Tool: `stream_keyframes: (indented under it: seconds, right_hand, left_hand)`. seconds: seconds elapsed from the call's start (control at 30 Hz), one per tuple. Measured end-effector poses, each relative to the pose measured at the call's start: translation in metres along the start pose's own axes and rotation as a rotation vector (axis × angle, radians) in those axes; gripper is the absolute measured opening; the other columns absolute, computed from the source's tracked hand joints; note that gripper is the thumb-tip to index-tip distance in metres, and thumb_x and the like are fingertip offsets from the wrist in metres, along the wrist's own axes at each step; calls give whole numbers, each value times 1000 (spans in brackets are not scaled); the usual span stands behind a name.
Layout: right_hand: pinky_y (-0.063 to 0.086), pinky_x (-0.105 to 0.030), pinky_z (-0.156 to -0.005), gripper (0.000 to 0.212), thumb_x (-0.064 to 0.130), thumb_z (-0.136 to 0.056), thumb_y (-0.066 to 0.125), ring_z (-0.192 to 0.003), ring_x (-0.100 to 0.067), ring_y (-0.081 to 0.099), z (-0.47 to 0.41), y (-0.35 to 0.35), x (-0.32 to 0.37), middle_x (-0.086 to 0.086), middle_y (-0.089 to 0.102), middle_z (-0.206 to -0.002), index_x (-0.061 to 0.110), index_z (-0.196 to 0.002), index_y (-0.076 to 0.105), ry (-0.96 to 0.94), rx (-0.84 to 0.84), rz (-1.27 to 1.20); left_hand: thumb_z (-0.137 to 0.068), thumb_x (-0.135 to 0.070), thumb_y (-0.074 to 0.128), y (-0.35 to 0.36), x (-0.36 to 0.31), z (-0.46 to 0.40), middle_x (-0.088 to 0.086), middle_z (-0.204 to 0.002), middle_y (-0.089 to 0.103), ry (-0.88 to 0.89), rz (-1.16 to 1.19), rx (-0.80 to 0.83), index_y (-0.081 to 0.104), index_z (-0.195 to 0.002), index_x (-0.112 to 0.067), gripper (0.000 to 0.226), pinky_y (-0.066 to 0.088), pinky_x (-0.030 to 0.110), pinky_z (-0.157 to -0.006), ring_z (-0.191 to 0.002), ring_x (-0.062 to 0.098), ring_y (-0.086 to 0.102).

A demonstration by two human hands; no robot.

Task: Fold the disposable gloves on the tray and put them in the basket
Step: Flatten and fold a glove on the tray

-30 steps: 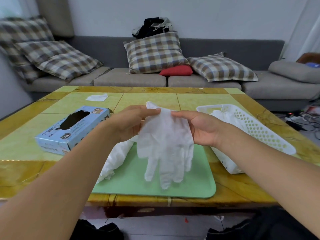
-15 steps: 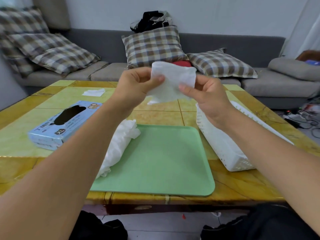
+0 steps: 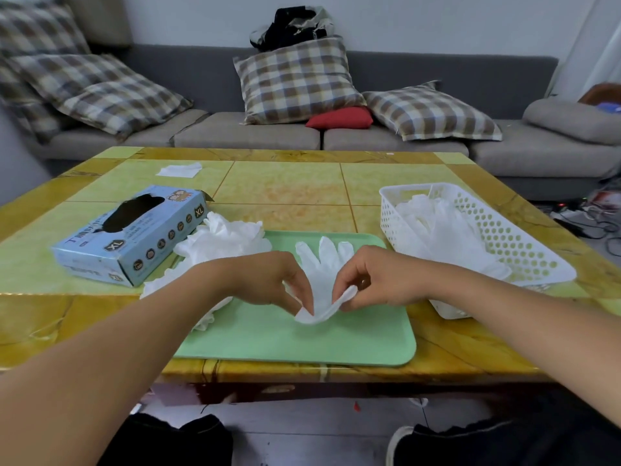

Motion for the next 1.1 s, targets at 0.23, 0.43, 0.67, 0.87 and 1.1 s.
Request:
stream_keyframes:
  seconds: [0.23, 0.43, 0.67, 0.87, 1.1]
  right_hand:
    - [55, -23, -84, 25, 38, -84, 80, -90, -5, 70, 10, -5, 16, 10, 77, -94, 21, -103, 80, 124, 267, 80]
    - [55, -40, -92, 27, 20, -95, 65, -105, -23, 64, -15, -37, -33, -2, 66, -116, 12, -121, 66, 429, -312, 431]
    - [33, -29, -49, 28, 5, -83, 68, -62, -20, 50, -38, -32, -52, -4, 49, -72, 13, -68, 47, 588, -383, 509]
    - [53, -30, -74, 14, 11, -84, 68, -83, -16, 62, -57, -33, -8, 3, 66, -94, 16, -96, 71, 270, -565, 334]
    - [51, -26, -89, 33, 33, -90, 74, -106, -12, 65, -109, 30, 90, 4, 73, -116, 17, -119, 74, -138, -363, 123]
  left_hand:
    - [-79, -19, 76, -1, -17, 4, -21, -116, 68, -54, -144, 180, 76, -96, -43, 29, 46, 29, -102, -113, -5, 57]
    - [-84, -56, 72, -11, -7, -11, -10, -128, 58, -87, -321, -243, 64, -126, -32, 50, 47, 37, -103, -119, 13, 56]
    - [-78, -75, 65, 5, 19, -18, -10, -167, 9, -319, -385, 17, 17, -159, -35, 102, 28, 49, -120, -150, 20, 22]
    - [-88, -50, 71, -35, 15, 3, -5, -158, 36, -208, -253, -256, 36, -153, -27, 78, 32, 26, -110, -142, 17, 38]
    - [-99, -21, 59, -94, 86, 90, 0, -116, 67, -387, -127, -771, 68, -122, -19, 25, 42, 25, -82, -104, 20, 64]
Point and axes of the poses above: each hand's wrist, its own z-axis away from the middle knuckle, its own y-axis out of the palm, x = y × z, the point moved 5 cm from there along -z, towards the middle knuckle
